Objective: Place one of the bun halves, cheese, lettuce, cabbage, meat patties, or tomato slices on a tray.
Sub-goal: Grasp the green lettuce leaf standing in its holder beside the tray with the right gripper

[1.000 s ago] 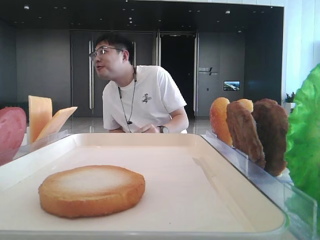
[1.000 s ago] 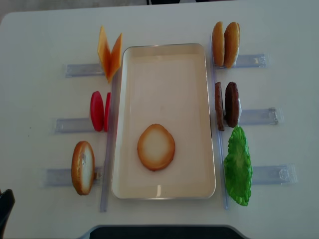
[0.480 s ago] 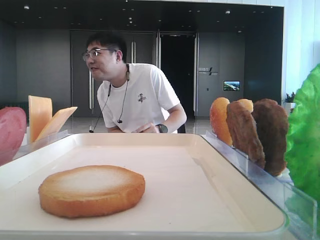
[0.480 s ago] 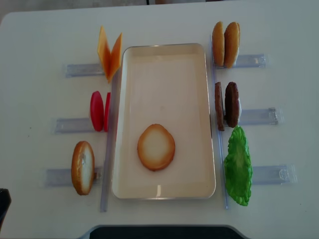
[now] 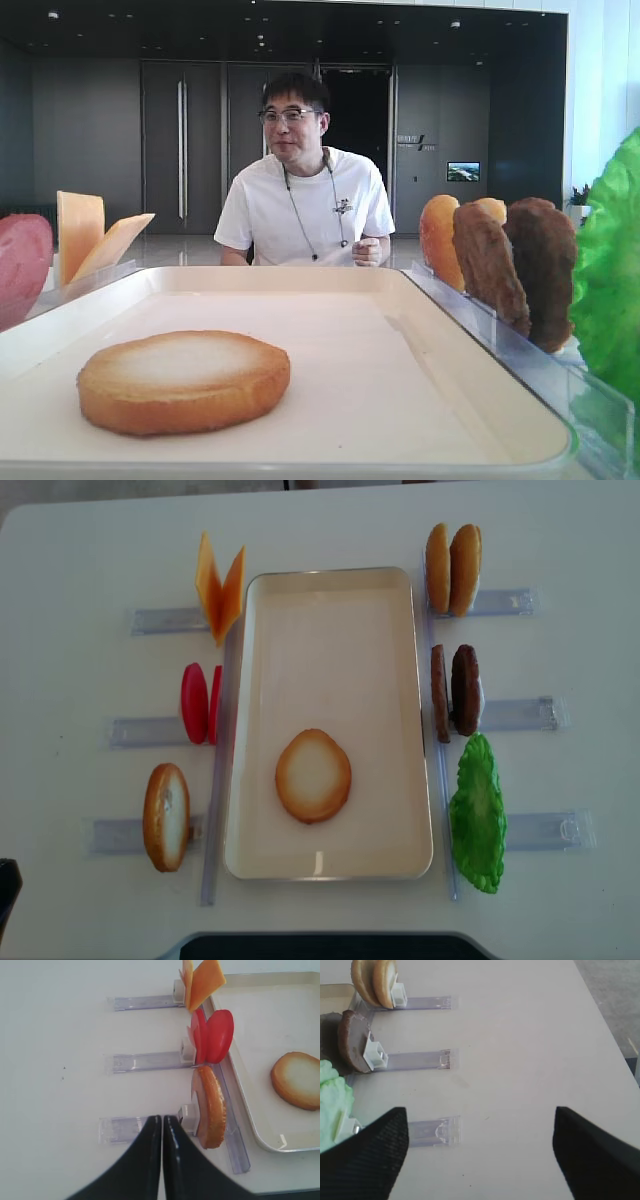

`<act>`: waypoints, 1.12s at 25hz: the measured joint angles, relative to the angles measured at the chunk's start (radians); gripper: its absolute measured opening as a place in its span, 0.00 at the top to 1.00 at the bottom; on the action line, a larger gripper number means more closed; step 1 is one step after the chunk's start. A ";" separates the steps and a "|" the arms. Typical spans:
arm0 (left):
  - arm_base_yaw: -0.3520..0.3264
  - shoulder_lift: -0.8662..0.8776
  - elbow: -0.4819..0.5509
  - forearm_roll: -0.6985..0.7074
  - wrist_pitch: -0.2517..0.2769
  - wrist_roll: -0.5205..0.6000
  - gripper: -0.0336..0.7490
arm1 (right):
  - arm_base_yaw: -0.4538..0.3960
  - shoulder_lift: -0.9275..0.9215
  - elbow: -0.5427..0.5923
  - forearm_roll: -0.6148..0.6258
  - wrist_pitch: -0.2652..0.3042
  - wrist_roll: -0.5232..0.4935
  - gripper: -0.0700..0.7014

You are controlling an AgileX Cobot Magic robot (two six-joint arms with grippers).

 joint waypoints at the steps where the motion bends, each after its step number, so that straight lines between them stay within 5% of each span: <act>1: 0.000 0.000 0.000 0.000 0.000 0.000 0.96 | 0.000 0.000 0.000 0.000 0.000 0.000 0.15; 28: 0.000 0.000 0.000 0.000 0.000 0.000 0.96 | 0.000 0.000 0.000 -0.001 0.000 0.000 0.15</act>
